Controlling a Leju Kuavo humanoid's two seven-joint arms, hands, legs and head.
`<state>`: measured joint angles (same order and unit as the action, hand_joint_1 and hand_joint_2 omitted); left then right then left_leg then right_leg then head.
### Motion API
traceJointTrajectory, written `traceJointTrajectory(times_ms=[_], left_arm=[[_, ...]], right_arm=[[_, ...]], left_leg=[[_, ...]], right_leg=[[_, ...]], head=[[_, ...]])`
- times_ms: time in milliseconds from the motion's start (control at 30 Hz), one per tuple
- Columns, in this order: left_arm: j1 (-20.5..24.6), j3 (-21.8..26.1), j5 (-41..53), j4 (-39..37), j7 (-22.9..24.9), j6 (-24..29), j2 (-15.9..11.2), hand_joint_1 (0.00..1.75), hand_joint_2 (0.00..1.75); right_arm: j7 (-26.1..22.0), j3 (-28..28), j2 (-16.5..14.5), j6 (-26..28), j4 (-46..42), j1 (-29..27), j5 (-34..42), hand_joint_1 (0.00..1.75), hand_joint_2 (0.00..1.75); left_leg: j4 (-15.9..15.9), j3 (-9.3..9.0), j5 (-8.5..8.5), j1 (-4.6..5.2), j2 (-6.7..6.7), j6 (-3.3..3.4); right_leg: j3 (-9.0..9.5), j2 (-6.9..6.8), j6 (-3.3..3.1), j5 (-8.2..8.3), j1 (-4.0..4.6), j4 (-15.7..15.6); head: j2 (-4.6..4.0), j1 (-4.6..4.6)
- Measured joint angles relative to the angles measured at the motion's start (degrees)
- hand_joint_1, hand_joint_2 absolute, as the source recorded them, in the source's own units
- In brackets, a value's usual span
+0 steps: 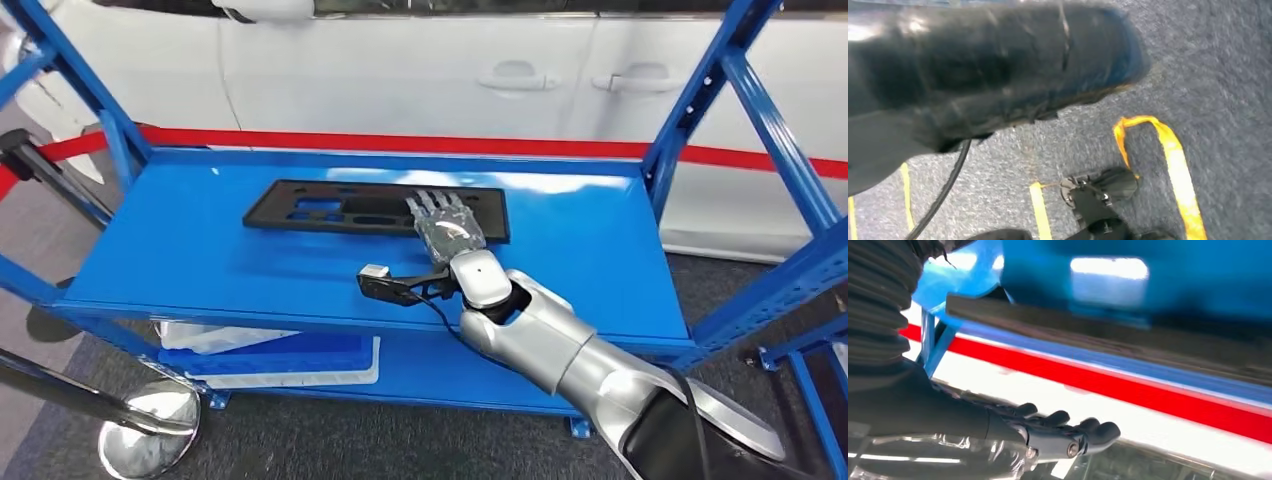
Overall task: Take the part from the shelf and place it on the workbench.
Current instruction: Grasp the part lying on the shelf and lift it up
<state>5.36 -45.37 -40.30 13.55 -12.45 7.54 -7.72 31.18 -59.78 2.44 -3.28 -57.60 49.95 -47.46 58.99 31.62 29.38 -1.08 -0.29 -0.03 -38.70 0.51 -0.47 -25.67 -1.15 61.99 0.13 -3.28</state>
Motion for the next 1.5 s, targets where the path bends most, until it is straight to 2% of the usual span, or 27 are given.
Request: traceJointTrajectory(times_ms=[100, 133, 233, 300, 333, 400, 433, 467, 500, 567, 633, 733, 767, 800, 833, 900, 933, 967, 1067, 1133, 1167, 1267, 1300, 1333, 1367, 1433, 1500], left_arm=[[0.01, -0.32, 0.07, 0.0, -0.15, -0.14, 0.09, 0.0, 0.0], [0.13, -0.39, 0.08, 0.0, -0.21, -0.14, 0.11, 0.0, 0.0], [0.29, -0.51, 0.04, 0.0, -0.38, -0.15, 0.14, 0.0, 0.0], [0.0, -0.53, 0.01, 0.0, -0.44, -0.19, 0.16, 0.0, 0.0], [-0.12, -0.54, -0.01, 0.0, -0.48, -0.22, 0.18, 0.0, 0.0], [-0.17, -0.59, -0.02, 0.0, -0.56, -0.27, 0.11, 0.0, 0.0], [-0.16, -0.64, -0.03, 0.0, -0.62, -0.28, 0.04, 0.0, 0.0], [-0.13, -0.73, -0.05, 0.0, -0.68, -0.28, -0.03, 0.0, 0.0], [-0.15, -0.83, -0.08, -0.01, -0.73, -0.28, -0.11, 0.0, 0.0], [-0.28, -0.99, -0.14, -0.02, -0.83, -0.28, -0.12, 0.0, 0.0], [-0.36, -1.04, -0.18, -0.02, -0.9, -0.28, -0.05, 0.0, 0.0], [0.11, -1.19, -0.21, -0.03, -0.85, -0.07, 0.14, 0.0, 0.0], [0.18, -1.27, -0.25, -0.03, -0.66, 0.24, 0.21, 0.0, 0.0], [0.12, -1.34, -0.28, -0.03, -0.4, 0.68, 0.3, 0.0, 0.0], [0.0, -1.39, -0.31, -0.03, -0.13, 1.19, 0.38, 0.0, 0.0], [-0.18, -1.4, -0.32, -0.06, 0.24, 1.93, 0.46, 0.0, 0.0], [-0.14, -1.42, -0.32, -0.09, 0.33, 2.13, 0.46, 0.0, 0.0], [-0.06, -1.43, -0.32, -0.12, 0.39, 2.22, 0.44, 0.0, 0.0], [-0.05, -1.48, -0.47, -0.15, 0.31, 2.04, 0.42, 0.0, 0.0], [-0.04, -1.49, -0.69, -0.15, 0.01, 1.83, 0.42, 0.0, 0.0], [0.07, -1.5, -0.8, -0.15, -0.11, 1.78, 0.42, 0.0, 0.0], [0.35, -1.56, -1.06, -0.15, -0.19, 1.66, 0.45, 0.0, 0.0], [0.28, -1.57, -1.12, -0.15, -0.21, 1.59, 0.48, 0.0, 0.0], [0.22, -1.57, -1.16, -0.16, -0.24, 1.51, 0.5, 0.0, 0.0], [0.17, -1.57, -1.19, -0.16, -0.29, 1.46, 0.52, 0.0, 0.0], [0.27, -1.57, -1.23, -0.16, -0.42, 1.36, 0.43, 0.0, 0.0], [0.44, -1.57, -1.3, -0.17, -0.56, 1.25, 0.26, 0.0, 0.0]], right_arm=[[0.02, 0.07, 0.02, 0.04, -0.06, 0.18, -0.21, 0.0, 1.75], [0.02, 0.09, -0.03, 0.02, -0.11, 0.34, -0.32, 0.0, 1.75], [0.01, 0.09, -0.08, -0.21, -0.16, 0.3, -0.68, 0.0, 1.75], [0.01, 0.09, -0.08, -0.54, -0.16, 0.06, -0.87, 0.0, 1.75], [0.01, 0.09, -0.08, -0.68, -0.16, 0.0, -0.94, 0.0, 1.75], [0.01, 0.09, -0.08, -0.86, -0.16, -0.05, -1.07, 0.0, 1.75], [0.01, 0.09, -0.08, -0.92, -0.15, -0.08, -1.1, 0.0, 1.75], [0.01, 0.09, -0.07, -0.99, -0.15, -0.15, -1.13, 0.0, 1.75], [0.01, 0.09, -0.06, -1.07, -0.15, -0.27, -1.13, 0.0, 1.75], [-0.02, 0.1, -0.07, -1.15, -0.22, -0.46, -1.13, 0.0, 1.75], [-0.02, 0.15, -0.04, -1.24, -0.31, -0.33, -1.15, 0.0, 1.75], [0.0, 0.2, 0.02, -1.76, -0.33, 0.08, -1.24, 0.0, 1.75], [0.01, 0.22, 0.07, -1.91, -0.34, -0.09, -1.28, 0.0, 1.75], [0.03, 0.24, 0.13, -1.97, -0.34, -0.38, -1.34, 0.0, 1.75], [0.05, 0.27, 0.21, -1.97, -0.34, -0.63, -1.42, 0.0, 1.75], [0.1, 0.36, 0.38, -1.92, -0.33, -0.92, -1.6, 0.0, 1.75], [0.11, 0.4, 0.46, -1.89, -0.32, -1.0, -1.66, 0.0, 1.75], [0.11, 0.45, 0.52, -1.86, -0.32, -1.22, -1.7, 0.34, 1.75], [0.01, 0.64, 0.68, -1.92, -0.34, -2.04, -1.62, 1.63, 1.75], [-0.37, 0.78, 0.72, -2.58, -0.33, -2.09, -1.06, 1.75, 1.75], [-0.65, 0.8, 0.69, -3.18, -0.33, -2.02, -0.56, 1.75, 1.75], [-1.15, 0.81, 0.67, -4.71, -0.32, -2.09, 0.85, 1.75, 1.75], [-1.17, 0.81, 0.67, -4.89, -0.32, -2.18, 1.15, 1.75, 1.75], [-1.18, 0.81, 0.66, -4.96, -0.32, -2.23, 1.37, 1.75, 1.75], [-1.19, 0.81, 0.61, -4.97, -0.32, -2.21, 1.53, 1.75, 1.75], [-1.2, 0.81, 0.43, -4.95, -0.33, -1.99, 1.73, 1.75, 1.75], [-1.2, 0.81, 0.31, -4.98, -0.34, -1.73, 1.96, 1.75, 1.75]], left_leg=[[2.44, 0.86, 0.42, -0.13, 0.09, -0.59], [5.01, 2.27, 0.66, -0.18, 0.13, -0.76], [14.81, 9.04, 2.83, -0.2, 0.16, -1.22], [16.16, 11.79, 2.46, 0.01, 0.15, -0.85], [13.85, 11.75, 0.54, 0.32, 0.14, -0.26], [6.25, 9.92, -4.97, 1.37, 0.18, 1.73], [2.88, 8.88, -6.88, 1.92, 0.2, 2.74], [0.57, 7.92, -7.65, 2.36, 0.24, 3.58], [-0.77, 7.19, -7.42, 2.64, 0.3, 4.12], [-3.15, 4.89, -7.1, 2.8, 0.26, 4.75], [-5.12, 2.19, -7.17, 2.41, 0.26, 4.69], [-5.88, 0.26, -6.46, 1.71, 0.21, 3.85], [-5.57, 0.03, -5.91, 1.49, 0.16, 3.47], [-5.15, -0.22, -5.26, 1.24, 0.09, 3.03], [-4.54, -0.44, -4.51, 0.94, 0.05, 2.59], [-2.87, -0.55, -2.83, 0.37, 0.0, 1.64], [-1.78, -0.28, -2.05, 0.22, -0.02, 1.14], [-0.97, 0.23, -1.45, 0.21, -0.05, 0.74], [0.11, 1.04, -0.25, 0.2, -0.04, -0.09], [2.31, 1.93, 0.31, 0.0, 0.08, -0.58], [5.1, 3.5, 0.89, -0.06, 0.12, -0.83], [15.46, 10.44, 4.22, -0.1, 0.15, -1.21], [16.82, 11.88, 4.43, -0.06, 0.15, -1.07], [16.28, 12.34, 3.55, 0.05, 0.14, -0.73], [13.78, 11.66, 1.65, 0.25, 0.13, -0.16], [5.66, 8.35, -2.89, 1.07, 0.11, 1.63], [0.54, 6.08, -4.26, 1.95, 0.04, 3.02]], right_leg=[[0.98, 0.08, -1.33, -0.06, -0.09, 0.15], [1.55, 0.12, -1.54, -0.28, -0.14, -0.06], [3.13, 0.17, -1.93, -1.33, 0.17, -0.42], [4.31, 0.31, -2.11, -2.3, 0.55, -0.48], [5.03, 0.38, -2.18, -2.83, 0.79, -0.54], [6.48, 0.41, -2.26, -3.74, 1.09, -0.86], [7.1, 0.42, -2.21, -4.05, 1.11, -1.26], [7.59, 0.43, -2.06, -4.18, 0.98, -1.84], [8.01, 0.37, -1.82, -3.96, 0.86, -2.23], [8.92, 0.17, -1.27, -3.31, 0.85, -2.73], [8.63, 0.04, -0.8, -3.48, 1.08, -0.44], [3.18, 0.02, 0.05, -7.22, 0.84, 8.06], [1.28, 0.0, 0.37, -8.38, 0.66, 9.74], [0.14, -0.01, 0.7, -8.48, 0.42, 9.79], [-0.28, -0.04, 1.11, -7.2, 0.13, 8.18], [-0.1, -0.17, 1.92, -1.85, -0.51, 3.03], [-0.33, -0.24, 1.97, 0.02, -0.66, 0.88], [-0.7, -0.24, 1.49, 1.26, -0.7, 0.13], [-1.42, -0.02, -0.58, 1.47, -0.51, 0.74], [-0.83, 0.1, -1.09, 1.28, -0.59, 0.58], [-0.4, 0.14, -1.22, 1.2, -0.61, 0.35], [0.36, 0.14, -1.4, 0.94, -0.36, -0.09], [0.49, 0.17, -1.47, 0.84, -0.2, -0.13], [0.65, 0.23, -1.54, 0.75, 0.01, -0.15], [0.82, 0.3, -1.6, 0.69, 0.24, -0.19], [1.2, 0.42, -1.65, 0.64, 0.6, -0.38], [1.48, 0.45, -1.45, 0.66, 0.61, -0.78]], head=[[0.0, -0.14], [0.0, -0.22], [0.0, -0.34], [0.0, -0.34], [0.0, -0.35], [0.0, -0.26], [0.0, -0.15], [0.0, -0.15], [0.0, -0.16], [0.0, -0.38], [0.0, -0.28], [0.0, -0.01], [0.0, -0.01], [0.0, 0.0], [0.0, 0.02], [0.0, 0.03], [0.0, 0.15], [0.0, 0.18], [0.0, 0.03], [0.0, -0.14], [0.0, -0.25], [0.0, -0.4], [0.0, -0.41], [0.0, -0.42], [0.0, -0.41], [0.0, -0.37], [0.0, -0.35]])
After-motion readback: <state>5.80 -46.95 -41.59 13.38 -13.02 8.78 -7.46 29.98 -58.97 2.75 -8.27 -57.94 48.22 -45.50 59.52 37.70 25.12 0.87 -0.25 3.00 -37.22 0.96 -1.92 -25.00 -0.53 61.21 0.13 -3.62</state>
